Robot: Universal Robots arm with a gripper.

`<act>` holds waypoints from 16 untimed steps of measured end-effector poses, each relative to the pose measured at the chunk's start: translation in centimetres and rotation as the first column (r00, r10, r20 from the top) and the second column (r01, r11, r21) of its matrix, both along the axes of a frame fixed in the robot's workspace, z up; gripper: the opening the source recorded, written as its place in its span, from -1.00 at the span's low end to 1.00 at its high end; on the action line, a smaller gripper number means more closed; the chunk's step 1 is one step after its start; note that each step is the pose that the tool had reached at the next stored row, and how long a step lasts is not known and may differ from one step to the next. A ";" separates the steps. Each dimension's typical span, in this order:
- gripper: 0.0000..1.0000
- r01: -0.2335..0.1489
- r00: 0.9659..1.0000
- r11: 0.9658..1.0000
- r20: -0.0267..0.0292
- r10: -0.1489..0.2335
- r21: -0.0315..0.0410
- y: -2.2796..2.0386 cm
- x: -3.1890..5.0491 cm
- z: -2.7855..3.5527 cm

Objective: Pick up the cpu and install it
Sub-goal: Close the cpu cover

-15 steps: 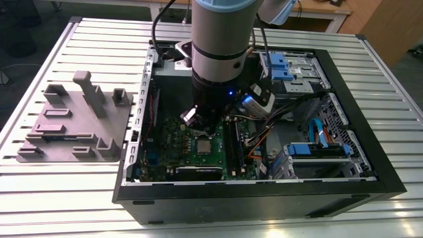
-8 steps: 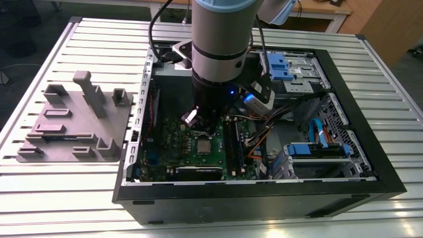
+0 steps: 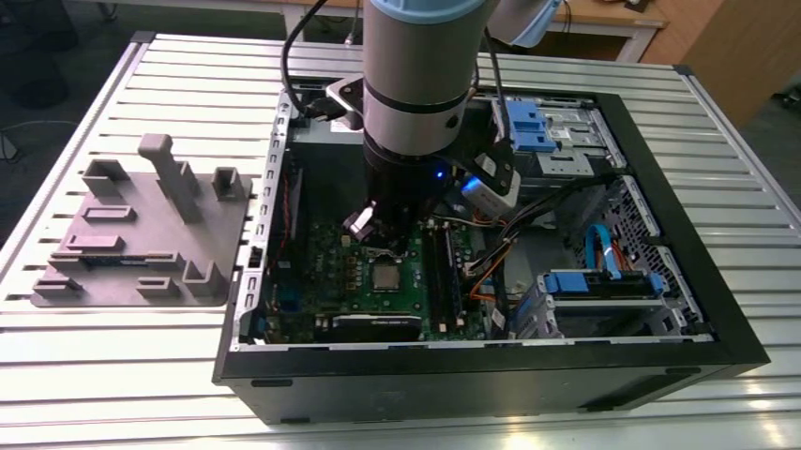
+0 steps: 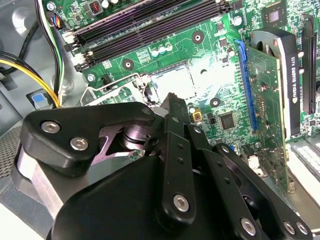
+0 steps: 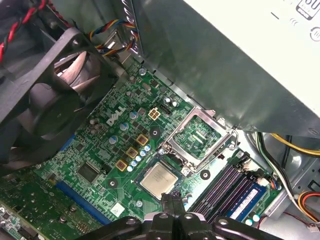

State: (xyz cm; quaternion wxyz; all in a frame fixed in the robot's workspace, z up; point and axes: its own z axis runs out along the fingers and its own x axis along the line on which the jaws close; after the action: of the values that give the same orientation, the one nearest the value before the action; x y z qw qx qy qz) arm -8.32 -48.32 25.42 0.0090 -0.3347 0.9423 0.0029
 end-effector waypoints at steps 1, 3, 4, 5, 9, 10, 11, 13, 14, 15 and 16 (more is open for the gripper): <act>-0.80 0.000 1.000 1.000 0.000 0.000 0.000 0.00 0.00 0.00; -0.80 -0.001 1.000 1.000 0.000 0.001 0.000 0.00 0.00 0.00; -0.80 -0.004 1.000 1.000 0.000 0.004 0.000 0.00 0.00 0.00; -0.80 -0.014 1.000 1.000 0.000 0.014 0.000 0.00 0.00 0.00; -0.80 -0.086 0.996 0.996 0.000 0.086 0.000 0.00 0.00 -0.04; -0.80 -0.104 0.995 0.995 0.000 0.104 0.000 0.00 0.00 -0.04; -0.80 -0.117 0.993 0.993 0.000 0.117 0.002 0.00 0.02 -0.05; -0.80 -0.124 0.992 0.992 0.002 0.124 0.023 0.00 0.22 -0.06; -0.80 -0.126 0.992 0.991 0.004 0.126 0.041 0.00 0.32 -0.05; -0.80 -0.127 0.992 0.990 0.007 0.127 0.060 0.00 0.47 -0.06; -0.80 -0.128 0.992 0.989 0.008 0.128 0.075 0.00 0.64 -0.06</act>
State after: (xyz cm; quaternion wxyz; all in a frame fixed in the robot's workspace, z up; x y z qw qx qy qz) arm -7.68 -48.32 25.36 0.0230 -0.3939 0.9181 0.0384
